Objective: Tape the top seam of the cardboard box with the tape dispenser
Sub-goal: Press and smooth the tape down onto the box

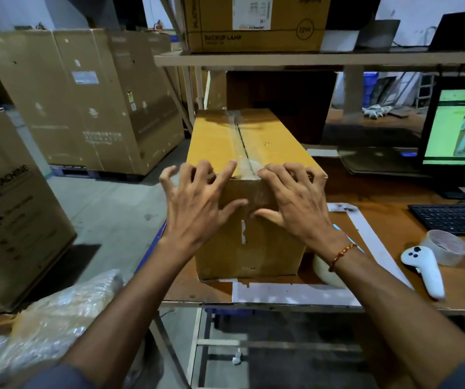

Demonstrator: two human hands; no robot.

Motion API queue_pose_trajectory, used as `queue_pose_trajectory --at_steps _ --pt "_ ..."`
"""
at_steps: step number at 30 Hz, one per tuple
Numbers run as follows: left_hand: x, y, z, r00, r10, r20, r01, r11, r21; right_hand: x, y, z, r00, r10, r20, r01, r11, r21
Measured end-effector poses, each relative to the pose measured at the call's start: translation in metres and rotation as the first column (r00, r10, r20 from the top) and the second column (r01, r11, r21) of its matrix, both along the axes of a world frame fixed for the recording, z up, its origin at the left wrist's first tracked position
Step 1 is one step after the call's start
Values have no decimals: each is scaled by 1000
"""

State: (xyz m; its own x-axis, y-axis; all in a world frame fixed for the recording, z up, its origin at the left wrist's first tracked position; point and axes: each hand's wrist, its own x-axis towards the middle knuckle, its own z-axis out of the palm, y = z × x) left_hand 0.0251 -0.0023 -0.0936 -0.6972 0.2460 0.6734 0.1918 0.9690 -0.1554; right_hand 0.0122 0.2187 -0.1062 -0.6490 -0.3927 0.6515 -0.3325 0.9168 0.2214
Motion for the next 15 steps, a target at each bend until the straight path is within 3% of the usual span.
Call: queue_pose_trajectory --at_steps 3,7,9,11,15 --pt "-8 7 16 998 13 55 -14 1000 11 1 6 10 997 78 29 -76 996 -47" --pt "-12 8 19 986 -152 69 159 981 -112 -2 7 28 976 182 120 -177 983 -53" --pt "-16 12 26 958 -228 177 255 954 -155 -5 7 30 964 189 185 -193 981 0" --pt "-17 14 39 916 -263 302 305 947 -103 -7 9 34 948 192 254 -198 980 -2" --pt "-15 11 55 888 -235 396 281 958 -62 -11 15 45 928 179 328 -167 984 -64"
